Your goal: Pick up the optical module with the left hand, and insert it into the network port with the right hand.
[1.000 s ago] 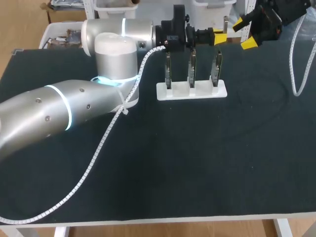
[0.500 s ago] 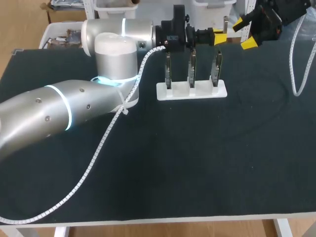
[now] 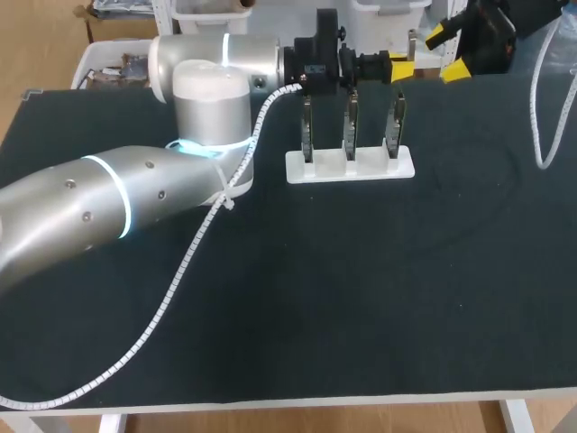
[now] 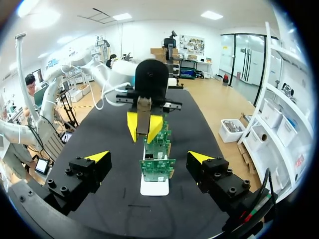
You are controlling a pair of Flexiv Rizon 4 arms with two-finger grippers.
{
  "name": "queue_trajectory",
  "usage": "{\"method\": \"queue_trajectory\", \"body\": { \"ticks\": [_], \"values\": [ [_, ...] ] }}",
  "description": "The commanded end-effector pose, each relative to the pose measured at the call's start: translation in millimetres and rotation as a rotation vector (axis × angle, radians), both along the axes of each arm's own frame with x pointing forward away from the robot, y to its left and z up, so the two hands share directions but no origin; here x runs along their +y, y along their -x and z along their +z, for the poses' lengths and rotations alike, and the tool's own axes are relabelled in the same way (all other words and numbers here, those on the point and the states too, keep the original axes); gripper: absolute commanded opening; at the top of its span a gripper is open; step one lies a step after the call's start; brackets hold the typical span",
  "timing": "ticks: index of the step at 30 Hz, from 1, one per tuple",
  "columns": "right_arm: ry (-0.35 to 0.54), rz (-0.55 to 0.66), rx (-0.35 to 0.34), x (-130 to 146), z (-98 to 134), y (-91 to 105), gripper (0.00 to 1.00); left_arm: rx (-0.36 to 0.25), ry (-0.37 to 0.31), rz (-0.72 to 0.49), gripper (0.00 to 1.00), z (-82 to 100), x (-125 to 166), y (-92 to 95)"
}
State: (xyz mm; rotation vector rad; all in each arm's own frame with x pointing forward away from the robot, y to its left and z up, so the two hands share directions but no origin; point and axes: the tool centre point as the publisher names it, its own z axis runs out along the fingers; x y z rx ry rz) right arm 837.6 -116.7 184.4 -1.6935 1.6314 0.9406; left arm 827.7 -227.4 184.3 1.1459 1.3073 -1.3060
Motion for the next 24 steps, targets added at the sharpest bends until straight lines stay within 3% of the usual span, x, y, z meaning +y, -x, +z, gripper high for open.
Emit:
{"method": "queue_trajectory", "body": {
  "ticks": [1, 24],
  "values": [
    [0.001, 0.715, 0.490, -1.5, 7.9, -6.3, 1.00, 0.000, 0.001, 0.001, 0.00, -0.2, -0.8, -0.8],
    [0.000, 0.734, 0.414, 29.6, 37.9, -11.3, 1.00, 0.000, 0.001, 0.001, 0.00, -0.2, -0.8, -0.8]
  ]
}}
